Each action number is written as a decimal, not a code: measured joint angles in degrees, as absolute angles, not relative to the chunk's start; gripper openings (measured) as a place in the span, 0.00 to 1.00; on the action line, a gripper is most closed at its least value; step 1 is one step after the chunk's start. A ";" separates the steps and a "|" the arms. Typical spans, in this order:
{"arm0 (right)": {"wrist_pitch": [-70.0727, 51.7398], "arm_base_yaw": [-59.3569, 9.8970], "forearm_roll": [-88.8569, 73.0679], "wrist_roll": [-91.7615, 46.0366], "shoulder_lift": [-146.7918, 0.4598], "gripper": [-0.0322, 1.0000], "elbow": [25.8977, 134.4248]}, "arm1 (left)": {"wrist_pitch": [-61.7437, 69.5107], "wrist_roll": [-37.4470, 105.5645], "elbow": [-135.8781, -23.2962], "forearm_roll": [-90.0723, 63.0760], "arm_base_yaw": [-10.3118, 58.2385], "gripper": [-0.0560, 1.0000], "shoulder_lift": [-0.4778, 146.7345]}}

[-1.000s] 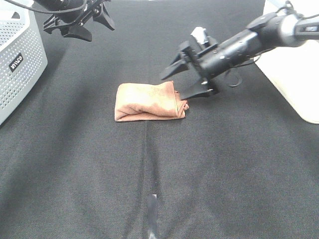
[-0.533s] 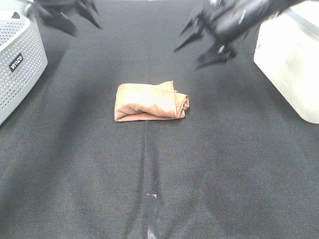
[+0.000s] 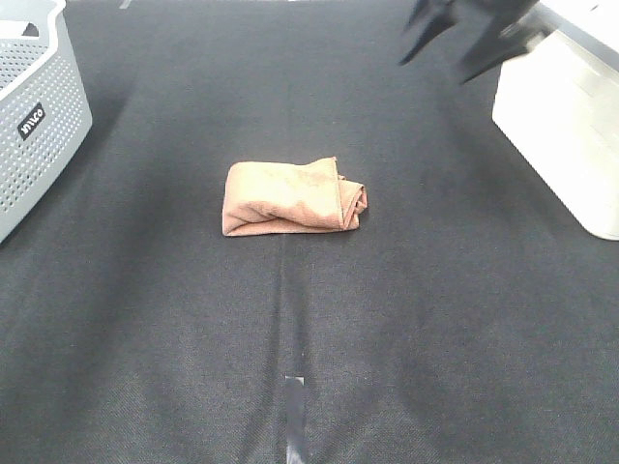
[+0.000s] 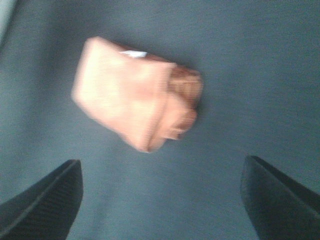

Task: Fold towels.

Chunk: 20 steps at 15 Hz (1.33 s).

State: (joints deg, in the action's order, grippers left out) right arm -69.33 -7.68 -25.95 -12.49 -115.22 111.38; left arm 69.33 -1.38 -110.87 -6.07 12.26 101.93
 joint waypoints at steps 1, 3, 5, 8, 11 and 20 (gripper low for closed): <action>-69.39 -7.68 -22.17 -10.71 -112.64 0.81 111.38 | 69.33 -1.49 -108.98 -5.39 12.83 0.66 98.78; -69.27 -7.68 -17.70 -8.71 -106.86 0.81 108.92 | 69.39 -1.49 -101.59 -4.18 13.52 0.66 91.21; -69.39 -7.68 -14.78 -7.79 -97.69 0.81 101.76 | 69.44 -1.49 -93.05 -3.27 13.52 0.66 84.86; -69.39 -7.68 -13.64 -6.82 -83.71 0.81 86.40 | 69.61 -2.92 -76.83 -3.21 13.52 0.66 70.76; -69.44 -7.68 -12.78 -6.70 -69.73 0.81 71.22 | 69.67 -3.90 -62.11 -3.78 13.52 0.66 55.23; -67.32 -7.68 -7.73 -6.99 -23.38 0.81 34.55 | 69.79 -2.29 -32.66 -6.93 13.52 0.66 3.84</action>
State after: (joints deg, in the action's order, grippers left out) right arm -67.32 -7.68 -7.73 -6.99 -23.38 34.55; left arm 69.79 -2.29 -32.66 -6.93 13.52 3.84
